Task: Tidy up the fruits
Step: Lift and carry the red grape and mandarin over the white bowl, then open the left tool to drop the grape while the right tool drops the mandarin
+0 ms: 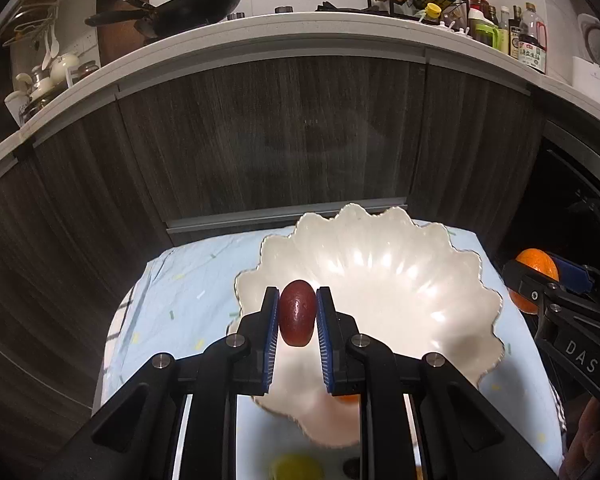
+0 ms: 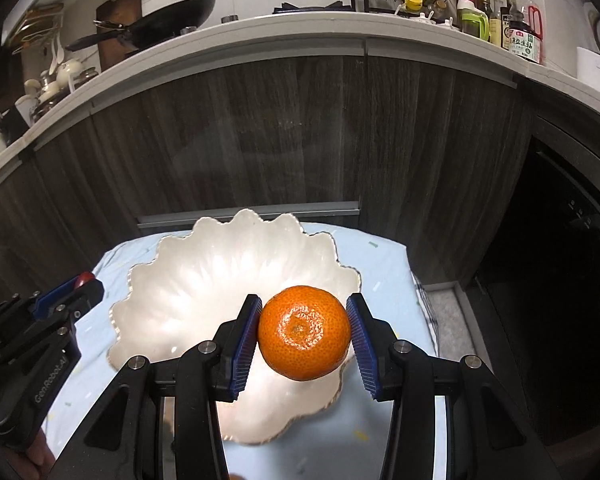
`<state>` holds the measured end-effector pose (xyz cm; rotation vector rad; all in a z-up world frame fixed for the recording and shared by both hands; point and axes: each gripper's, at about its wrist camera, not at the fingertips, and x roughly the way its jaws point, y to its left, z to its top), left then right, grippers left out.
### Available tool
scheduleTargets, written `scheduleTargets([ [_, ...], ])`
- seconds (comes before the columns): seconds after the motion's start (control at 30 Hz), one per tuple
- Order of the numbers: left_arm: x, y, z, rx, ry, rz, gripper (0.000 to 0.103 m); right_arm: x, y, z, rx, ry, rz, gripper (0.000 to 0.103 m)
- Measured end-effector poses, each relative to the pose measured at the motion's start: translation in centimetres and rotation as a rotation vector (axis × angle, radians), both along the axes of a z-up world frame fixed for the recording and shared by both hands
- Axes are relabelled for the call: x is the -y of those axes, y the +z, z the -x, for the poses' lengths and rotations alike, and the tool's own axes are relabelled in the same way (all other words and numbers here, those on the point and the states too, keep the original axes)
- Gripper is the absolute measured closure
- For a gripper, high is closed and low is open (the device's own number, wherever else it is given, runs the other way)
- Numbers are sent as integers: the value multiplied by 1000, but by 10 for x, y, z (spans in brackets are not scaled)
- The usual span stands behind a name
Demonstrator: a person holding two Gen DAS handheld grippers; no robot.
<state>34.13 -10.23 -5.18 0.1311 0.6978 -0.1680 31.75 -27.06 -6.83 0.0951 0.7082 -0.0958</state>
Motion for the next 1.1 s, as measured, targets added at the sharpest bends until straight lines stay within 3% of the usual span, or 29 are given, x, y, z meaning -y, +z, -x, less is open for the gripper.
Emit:
scheduleTargets([
  [0.5, 3, -34, -59, -58, 18, -9, 83, 15, -30, -62, -67, -39, 30, 58],
  [1.0, 4, -59, -77, -128, 41, -39, 83, 16, -54, -82, -125, -47, 32, 58],
  [1.1, 4, -61, -77, -139, 41, -42, 72, 15, -57, -83, -134, -43, 36, 58],
])
